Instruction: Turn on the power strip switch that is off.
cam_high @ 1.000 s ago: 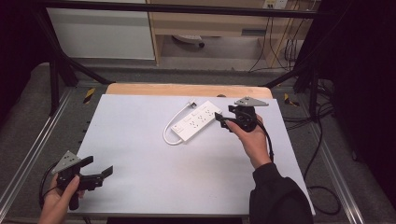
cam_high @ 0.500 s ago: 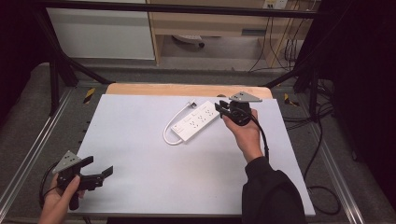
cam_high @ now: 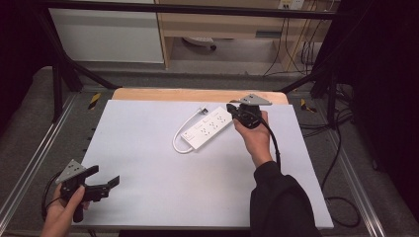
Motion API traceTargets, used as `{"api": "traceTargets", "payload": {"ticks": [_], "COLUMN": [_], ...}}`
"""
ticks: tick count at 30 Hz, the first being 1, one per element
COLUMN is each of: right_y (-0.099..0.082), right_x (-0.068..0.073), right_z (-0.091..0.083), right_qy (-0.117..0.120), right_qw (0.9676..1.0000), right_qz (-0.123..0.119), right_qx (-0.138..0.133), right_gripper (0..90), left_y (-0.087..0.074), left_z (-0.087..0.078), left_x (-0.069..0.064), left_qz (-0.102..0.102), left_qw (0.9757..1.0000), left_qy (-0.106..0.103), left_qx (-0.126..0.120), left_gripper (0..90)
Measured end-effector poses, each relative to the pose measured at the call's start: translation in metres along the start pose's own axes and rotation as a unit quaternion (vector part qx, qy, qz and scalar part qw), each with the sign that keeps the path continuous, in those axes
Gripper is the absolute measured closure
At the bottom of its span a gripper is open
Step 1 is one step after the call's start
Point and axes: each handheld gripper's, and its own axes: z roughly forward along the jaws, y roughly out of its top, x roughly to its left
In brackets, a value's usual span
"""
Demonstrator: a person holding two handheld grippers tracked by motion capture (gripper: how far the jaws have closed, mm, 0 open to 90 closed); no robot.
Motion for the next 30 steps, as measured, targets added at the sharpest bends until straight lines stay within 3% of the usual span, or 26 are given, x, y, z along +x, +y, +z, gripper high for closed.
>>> {"api": "traceTargets", "payload": {"ticks": [15,21,30], "right_y": [-0.008,-0.01,-0.013], "right_x": [-0.005,-0.001,-0.001], "right_z": [0.036,0.043,0.056], "right_qy": [-0.007,-0.002,0.005], "right_qw": [0.9995,0.9996,0.9992], "right_qz": [-0.002,0.019,0.033], "right_qx": [0.029,0.02,0.02], "right_gripper": [90.0,90.0,90.0], "left_y": [0.001,0.001,0.001], "left_z": [-0.001,0.001,0.0], "left_x": [0.0,0.001,-0.001], "left_qz": [-0.002,-0.001,-0.001], "left_qw": [1.0,1.0,1.0], "left_qy": [-0.003,-0.002,-0.001], "left_qx": [-0.005,0.0,-0.001], "left_gripper": [6.5,6.5,6.5]}}
